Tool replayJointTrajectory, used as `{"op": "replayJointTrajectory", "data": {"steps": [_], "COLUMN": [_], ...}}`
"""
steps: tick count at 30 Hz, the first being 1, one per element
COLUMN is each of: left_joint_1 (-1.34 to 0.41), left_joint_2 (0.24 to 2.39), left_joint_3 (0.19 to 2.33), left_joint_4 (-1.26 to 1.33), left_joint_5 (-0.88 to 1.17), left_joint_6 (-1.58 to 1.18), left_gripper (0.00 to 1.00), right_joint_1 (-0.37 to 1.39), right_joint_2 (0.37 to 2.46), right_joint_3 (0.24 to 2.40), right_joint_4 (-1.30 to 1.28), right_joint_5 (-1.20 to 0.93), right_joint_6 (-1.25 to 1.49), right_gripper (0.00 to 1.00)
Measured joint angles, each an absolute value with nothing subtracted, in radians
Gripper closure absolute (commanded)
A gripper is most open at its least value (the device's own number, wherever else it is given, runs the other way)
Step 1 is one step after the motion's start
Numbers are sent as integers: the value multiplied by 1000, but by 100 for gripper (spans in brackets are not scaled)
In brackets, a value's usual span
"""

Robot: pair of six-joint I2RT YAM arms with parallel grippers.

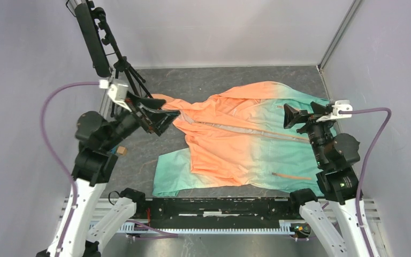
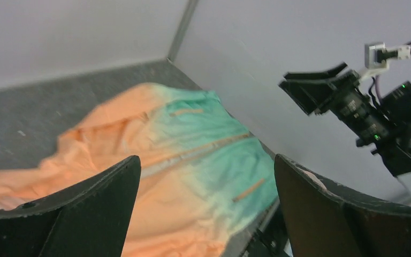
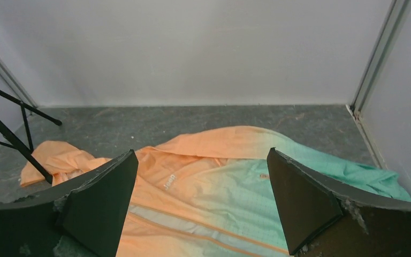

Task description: Zip up the jacket

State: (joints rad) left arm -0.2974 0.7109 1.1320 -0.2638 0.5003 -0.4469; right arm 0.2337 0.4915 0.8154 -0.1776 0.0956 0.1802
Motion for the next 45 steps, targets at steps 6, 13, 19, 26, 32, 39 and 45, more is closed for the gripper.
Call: {"op": "replayJointTrajectory", "data": {"steps": [6, 13, 19, 26, 32, 39, 45], "left_joint_1": [-320, -345, -430, -612, -661, -677, -677], "left_joint_2": [753, 743, 781, 958, 1186, 1233, 1145], "left_joint_3": [895, 820, 741, 699, 721, 776, 816], "left_joint_4": [-120, -71, -44, -16, -6, -59, -187], "left_joint_5": [658, 709, 689, 571, 531, 549, 552], "left_joint_6": [-608, -643, -673, -714, -762, -769, -707], "left_gripper": [0, 0, 0, 9, 12, 9, 6], "right_joint_1": [234, 234, 234, 235, 131, -174, -311], "right_joint_2": [569, 772, 992, 1208, 1256, 1211, 1198], "right_joint_3": [763, 703, 682, 688, 718, 715, 717], "right_joint_4": [-196, -203, -221, -276, -297, -286, -280], "right_joint_5": [118, 110, 33, 23, 80, 101, 117], "right_joint_6": [167, 156, 155, 192, 241, 268, 265], "right_gripper": [2, 2, 2, 2, 2, 2, 2]}}
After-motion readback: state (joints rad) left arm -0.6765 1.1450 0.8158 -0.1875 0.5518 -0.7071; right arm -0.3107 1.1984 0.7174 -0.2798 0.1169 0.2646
